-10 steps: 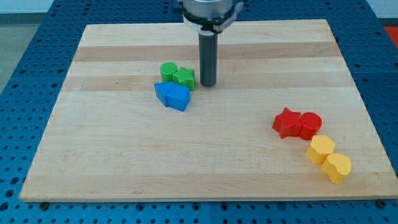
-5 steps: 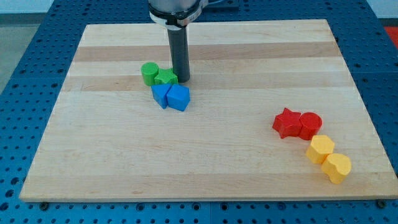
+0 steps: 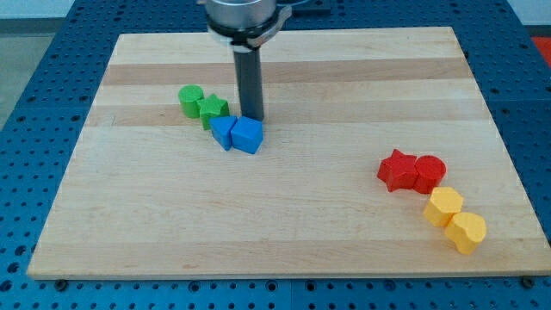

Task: Push the green blocks diagonally top left to the blue blocks

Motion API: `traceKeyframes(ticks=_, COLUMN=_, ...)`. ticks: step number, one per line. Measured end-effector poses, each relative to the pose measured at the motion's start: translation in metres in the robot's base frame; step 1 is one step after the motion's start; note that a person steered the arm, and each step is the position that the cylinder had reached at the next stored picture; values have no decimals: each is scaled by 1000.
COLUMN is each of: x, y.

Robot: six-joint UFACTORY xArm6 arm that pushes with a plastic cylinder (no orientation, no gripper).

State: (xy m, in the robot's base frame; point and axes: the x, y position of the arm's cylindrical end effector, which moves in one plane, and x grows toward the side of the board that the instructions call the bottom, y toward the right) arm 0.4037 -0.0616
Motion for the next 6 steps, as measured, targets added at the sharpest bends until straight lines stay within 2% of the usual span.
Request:
traceKeyframes(ticks=2, x=-14, y=-19)
traceKeyframes(ticks=4, x=-21, y=-74)
traceKeyframes(ticks=6, x=-21, y=-81)
